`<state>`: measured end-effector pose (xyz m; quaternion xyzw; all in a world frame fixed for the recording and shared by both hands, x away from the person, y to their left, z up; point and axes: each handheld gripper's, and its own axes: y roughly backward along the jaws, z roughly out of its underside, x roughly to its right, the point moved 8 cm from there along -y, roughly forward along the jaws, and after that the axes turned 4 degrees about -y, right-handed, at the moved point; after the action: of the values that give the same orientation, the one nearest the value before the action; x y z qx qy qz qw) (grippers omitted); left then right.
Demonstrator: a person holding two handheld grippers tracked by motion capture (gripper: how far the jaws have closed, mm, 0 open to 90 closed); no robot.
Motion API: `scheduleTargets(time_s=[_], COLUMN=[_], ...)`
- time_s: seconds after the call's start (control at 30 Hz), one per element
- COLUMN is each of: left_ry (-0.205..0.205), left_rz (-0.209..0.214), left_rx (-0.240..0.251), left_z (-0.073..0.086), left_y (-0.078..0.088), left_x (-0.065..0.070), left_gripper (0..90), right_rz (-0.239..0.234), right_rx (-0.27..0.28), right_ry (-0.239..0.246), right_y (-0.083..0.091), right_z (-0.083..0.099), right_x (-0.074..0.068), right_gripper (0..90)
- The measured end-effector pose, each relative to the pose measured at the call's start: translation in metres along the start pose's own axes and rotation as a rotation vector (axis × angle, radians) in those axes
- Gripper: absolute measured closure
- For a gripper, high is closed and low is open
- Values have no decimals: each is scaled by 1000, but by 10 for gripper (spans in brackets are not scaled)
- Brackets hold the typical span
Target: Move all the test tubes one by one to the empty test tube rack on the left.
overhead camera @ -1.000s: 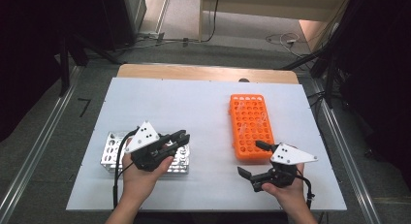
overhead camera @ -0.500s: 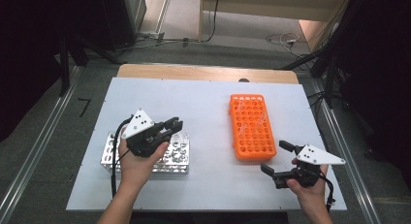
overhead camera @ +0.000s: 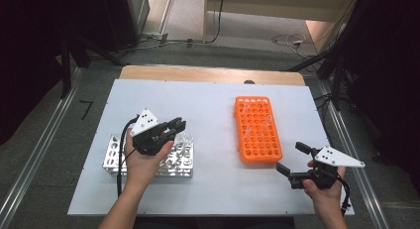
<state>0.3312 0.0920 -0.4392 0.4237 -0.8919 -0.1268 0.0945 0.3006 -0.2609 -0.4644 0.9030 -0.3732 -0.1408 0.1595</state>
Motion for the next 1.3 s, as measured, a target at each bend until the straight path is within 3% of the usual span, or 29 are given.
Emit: scheduleTargets(time_s=[0.23, 0.5, 0.77, 1.13, 1.3], left_ry=[2, -33, -37, -88, -72], left_rz=[-5, -8, -14, -28, -21], left_rx=[-26, -69, -98, -130, -142], left_z=[5, 12, 18, 22, 24], left_y=[-4, -10, -11, -15, -17], left_x=[1, 5, 7, 12, 11], left_gripper=[761, 761, 762, 761, 760], right_rz=[-2, -3, -3, -5, -4], right_rx=[-3, -4, -7, -11, -12], right_ry=[6, 7, 8, 10, 12], right_y=[-1, -1, -1, -2, -2], right_z=[0, 1, 1, 1, 1], right_x=[0, -1, -1, -2, -1], right_gripper=[0, 0, 0, 0, 0])
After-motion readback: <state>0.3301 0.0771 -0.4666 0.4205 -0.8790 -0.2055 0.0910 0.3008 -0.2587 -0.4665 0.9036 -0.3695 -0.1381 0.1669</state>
